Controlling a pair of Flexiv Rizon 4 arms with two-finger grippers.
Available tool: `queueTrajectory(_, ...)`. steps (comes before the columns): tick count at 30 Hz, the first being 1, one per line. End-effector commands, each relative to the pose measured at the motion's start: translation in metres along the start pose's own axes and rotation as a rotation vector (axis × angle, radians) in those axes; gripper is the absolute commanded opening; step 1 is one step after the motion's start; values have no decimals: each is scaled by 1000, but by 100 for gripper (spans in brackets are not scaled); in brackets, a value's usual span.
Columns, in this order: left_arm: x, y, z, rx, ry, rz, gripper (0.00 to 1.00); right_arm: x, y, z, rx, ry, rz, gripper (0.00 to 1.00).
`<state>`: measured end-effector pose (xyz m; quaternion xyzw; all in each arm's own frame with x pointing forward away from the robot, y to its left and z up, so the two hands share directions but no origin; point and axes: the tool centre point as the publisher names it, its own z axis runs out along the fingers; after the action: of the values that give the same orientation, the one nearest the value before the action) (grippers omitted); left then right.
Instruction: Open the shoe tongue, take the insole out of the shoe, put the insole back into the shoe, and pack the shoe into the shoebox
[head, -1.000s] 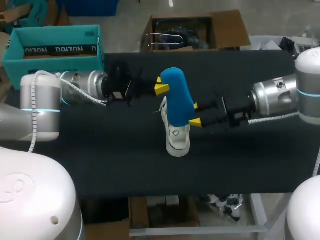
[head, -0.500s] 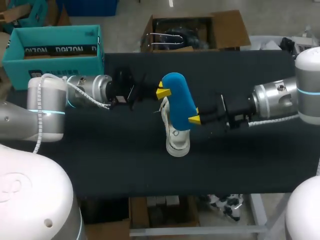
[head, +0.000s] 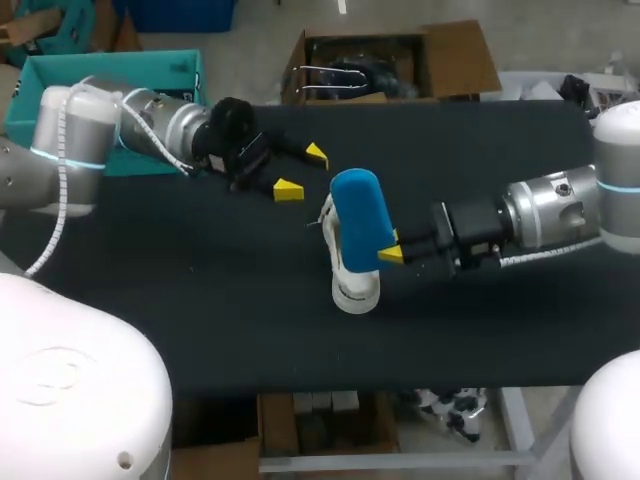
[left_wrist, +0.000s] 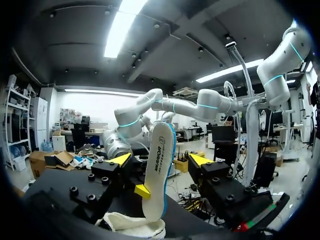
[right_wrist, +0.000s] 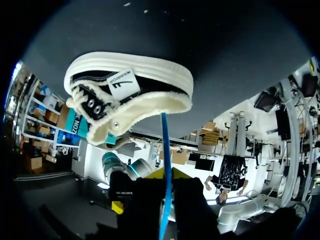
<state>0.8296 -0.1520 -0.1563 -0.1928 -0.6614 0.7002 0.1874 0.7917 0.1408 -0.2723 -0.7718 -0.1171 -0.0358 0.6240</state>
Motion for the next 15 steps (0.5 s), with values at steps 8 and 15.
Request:
queueTrajectory(8, 0, -10, -29, -270, 305, -161, 100, -24, -12, -2, 21, -11, -64, 0)
queueTrajectory(15, 0, -10, -29, -270, 305, -161, 100, -24, -12, -2, 21, -11, -64, 0)
